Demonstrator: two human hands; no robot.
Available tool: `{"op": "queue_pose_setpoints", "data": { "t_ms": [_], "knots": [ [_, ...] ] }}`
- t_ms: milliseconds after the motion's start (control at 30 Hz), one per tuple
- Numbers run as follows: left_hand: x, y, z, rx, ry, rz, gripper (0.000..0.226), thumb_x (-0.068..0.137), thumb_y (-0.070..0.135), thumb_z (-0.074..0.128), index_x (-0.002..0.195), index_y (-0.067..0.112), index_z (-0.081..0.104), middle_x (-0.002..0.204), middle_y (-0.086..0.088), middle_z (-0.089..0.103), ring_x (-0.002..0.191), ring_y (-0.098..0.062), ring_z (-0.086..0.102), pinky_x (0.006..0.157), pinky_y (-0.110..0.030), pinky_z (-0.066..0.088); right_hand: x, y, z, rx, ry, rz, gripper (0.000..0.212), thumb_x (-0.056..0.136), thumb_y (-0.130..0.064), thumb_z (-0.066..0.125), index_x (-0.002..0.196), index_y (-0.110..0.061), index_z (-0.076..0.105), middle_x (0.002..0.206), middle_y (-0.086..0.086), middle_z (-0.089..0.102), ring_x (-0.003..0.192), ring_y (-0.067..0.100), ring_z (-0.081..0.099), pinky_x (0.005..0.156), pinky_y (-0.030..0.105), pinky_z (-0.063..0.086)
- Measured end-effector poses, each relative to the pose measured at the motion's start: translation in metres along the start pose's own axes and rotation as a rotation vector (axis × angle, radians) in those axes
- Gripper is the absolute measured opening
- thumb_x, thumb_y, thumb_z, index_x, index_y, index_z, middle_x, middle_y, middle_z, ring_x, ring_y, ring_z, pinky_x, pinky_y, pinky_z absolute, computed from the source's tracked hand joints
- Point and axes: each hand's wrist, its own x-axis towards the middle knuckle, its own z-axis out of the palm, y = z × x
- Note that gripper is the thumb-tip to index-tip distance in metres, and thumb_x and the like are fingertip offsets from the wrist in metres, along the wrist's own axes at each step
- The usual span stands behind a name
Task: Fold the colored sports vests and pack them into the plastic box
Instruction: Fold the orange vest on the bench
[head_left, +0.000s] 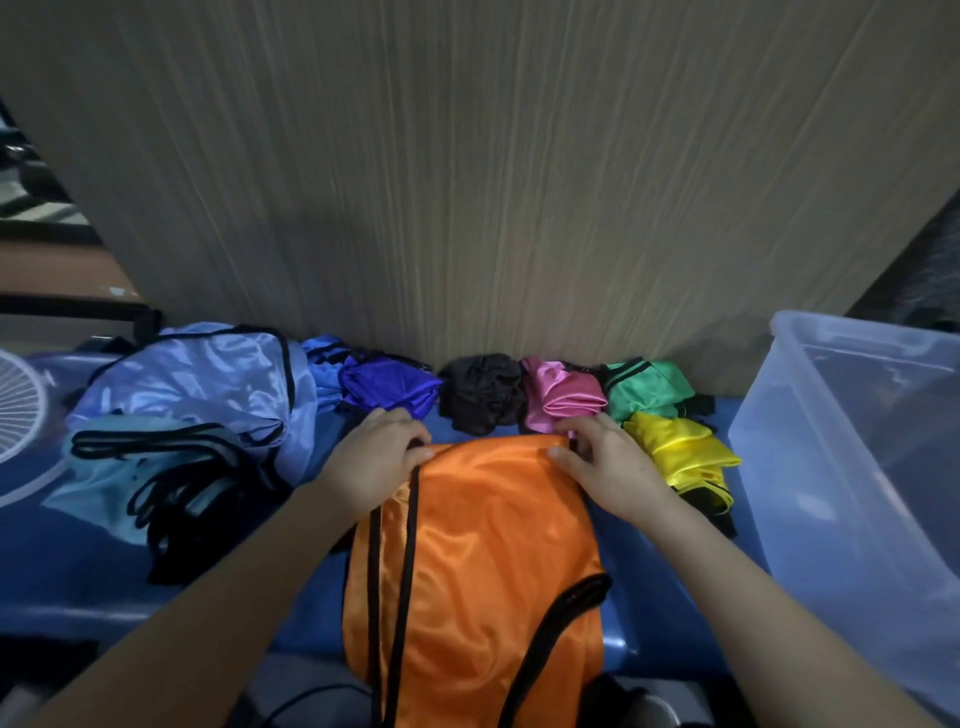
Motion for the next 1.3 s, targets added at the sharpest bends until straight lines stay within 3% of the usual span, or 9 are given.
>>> {"op": "queue_pose_setpoints", "data": {
  "t_ms": [200,367,533,667,800,933,1067,1200,1300],
  "knots": [
    [-0.005,-0.004,-0.008,-0.080,-0.077,0.026,0.030,0.091,0.001,0.060,0.112,0.021,0.067,0.110,0.006,0.058,0.104,-0.005,0.056,0.098,-0.027,0.046,0.001,-0.019,0.014,-0.110,-0.011,-0.052,0.019,0.088,-0.028,0.069,0.106,-0.021,0.068,0.099,-0.003,0.050,0.107,0.021,0.055,0.092,0.032,0.044],
    [-0.014,-0.016,-0.016,-0.110,-0.119,0.029,0.017,0.092,0.016,0.069,0.106,0.025,0.066,0.110,0.011,0.059,0.106,-0.002,0.055,0.097,-0.023,0.044,0.002,-0.021,0.009,0.011,0.049,0.057,0.015,0.076,-0.023,0.070,0.075,-0.018,0.055,0.079,-0.003,0.061,0.077,0.019,0.057,0.069,0.038,0.047],
    [-0.022,-0.019,-0.021,-0.154,-0.045,0.036,0.025,0.091,0.006,0.065,0.084,0.029,0.060,0.099,0.010,0.061,0.093,0.001,0.056,0.079,-0.016,0.040,0.002,-0.019,0.006,0.296,0.052,0.143,0.020,0.072,-0.011,0.071,0.072,-0.017,0.052,0.061,0.000,0.052,0.055,0.013,0.046,0.053,0.033,0.038],
    [-0.025,-0.016,-0.021,-0.250,-0.117,-0.066,0.017,0.096,0.031,0.064,0.111,0.033,0.057,0.119,0.016,0.058,0.113,-0.006,0.055,0.096,-0.028,0.043,0.005,-0.016,0.008,0.465,-0.049,0.143,0.028,0.069,-0.009,0.065,0.092,-0.024,0.059,0.069,0.001,0.058,0.057,0.011,0.050,0.056,0.032,0.043],
    [-0.024,-0.011,-0.021,-0.063,-0.318,-0.078,0.085,0.079,0.061,0.073,0.150,0.034,0.034,0.133,0.015,0.037,0.129,-0.010,0.040,0.108,-0.031,0.038,0.003,-0.019,0.005,0.300,-0.188,0.070,0.044,0.074,-0.006,0.075,0.112,-0.025,0.066,0.084,-0.008,0.065,0.066,0.002,0.060,0.067,0.021,0.051],
    [-0.018,-0.014,-0.016,-0.101,-0.299,-0.083,0.047,0.078,0.046,0.081,0.116,0.034,0.057,0.107,0.014,0.042,0.108,-0.012,0.051,0.088,-0.027,0.041,0.001,-0.022,0.004,0.223,-0.243,0.050,0.024,0.076,-0.013,0.079,0.096,-0.021,0.069,0.082,-0.007,0.068,0.068,0.001,0.063,0.063,0.020,0.052],
    [-0.016,-0.014,-0.017,-0.139,-0.237,-0.035,0.031,0.078,0.034,0.083,0.089,0.037,0.054,0.100,0.016,0.051,0.096,-0.010,0.055,0.082,-0.030,0.044,0.002,-0.023,0.002,0.246,-0.278,0.030,0.016,0.080,-0.016,0.080,0.083,-0.016,0.064,0.070,-0.010,0.060,0.059,-0.003,0.053,0.062,0.019,0.045],
    [-0.012,-0.009,-0.025,-0.187,-0.139,-0.034,0.031,0.079,0.028,0.082,0.082,0.034,0.052,0.089,0.011,0.063,0.085,-0.008,0.061,0.074,-0.033,0.048,0.007,-0.024,-0.001,0.299,-0.156,0.018,0.025,0.077,0.000,0.074,0.076,-0.018,0.057,0.065,-0.008,0.059,0.052,-0.001,0.050,0.058,0.026,0.043],
    [-0.008,0.001,-0.031,-0.200,0.023,-0.025,0.031,0.080,0.027,0.081,0.082,0.031,0.050,0.077,0.008,0.062,0.071,-0.006,0.058,0.062,-0.031,0.041,0.011,-0.028,-0.004,0.408,-0.029,0.065,0.023,0.082,0.003,0.067,0.079,-0.015,0.053,0.057,-0.002,0.055,0.040,0.013,0.052,0.041,0.025,0.039]
  ]
}}
